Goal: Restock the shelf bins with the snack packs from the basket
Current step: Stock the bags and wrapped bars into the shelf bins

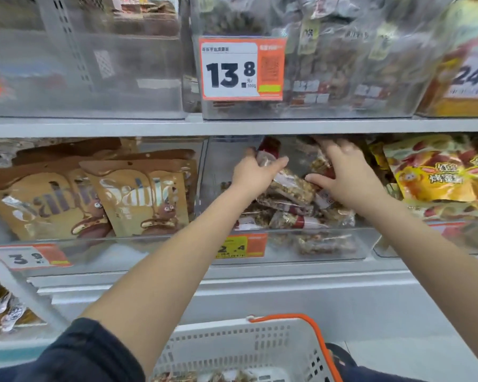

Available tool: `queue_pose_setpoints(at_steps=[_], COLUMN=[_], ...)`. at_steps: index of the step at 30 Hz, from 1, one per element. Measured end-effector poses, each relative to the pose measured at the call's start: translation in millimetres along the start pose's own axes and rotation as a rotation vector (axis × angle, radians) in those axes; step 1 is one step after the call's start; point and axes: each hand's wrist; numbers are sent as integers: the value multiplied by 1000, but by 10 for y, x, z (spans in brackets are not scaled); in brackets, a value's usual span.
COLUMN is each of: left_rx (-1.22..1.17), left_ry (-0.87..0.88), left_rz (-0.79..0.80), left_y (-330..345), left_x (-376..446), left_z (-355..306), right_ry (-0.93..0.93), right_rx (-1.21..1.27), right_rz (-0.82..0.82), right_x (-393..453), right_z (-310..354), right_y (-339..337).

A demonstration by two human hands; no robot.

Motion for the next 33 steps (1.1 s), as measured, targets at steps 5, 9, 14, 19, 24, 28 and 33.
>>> queue_pose_setpoints(at_steps=[5,9,14,19,24,28,33], left_rx=[361,626,821,815,681,668,626], left_ry=[-81,-151,29,247,520,649,279], left_rz=[186,171,-2,-129,-170,-202,48], left_y=[188,107,168,125,37,91,275], left_x=[72,42,-175,-552,-1123,-1641,-2129], left_z=[205,276,229,340,714,1339,2331], right_ry=[153,151,135,42,-128,-236,-155], right_rx=[101,78,-26,20,85,113,175], right_rz=[284,209,28,-157,-311,-290,233], right_x=[138,22,-244,-705,-1285,-1783,-2179], right_z=[-283,-283,-91,289,788,1105,1162], right_y=[354,368,431,541,887,1401,2228])
Point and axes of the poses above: each hand's wrist, its own x-axis towards the middle knuckle, its own y-axis out of the palm, z = x × y, and after that the axes turned 11 degrees about z, right-handed
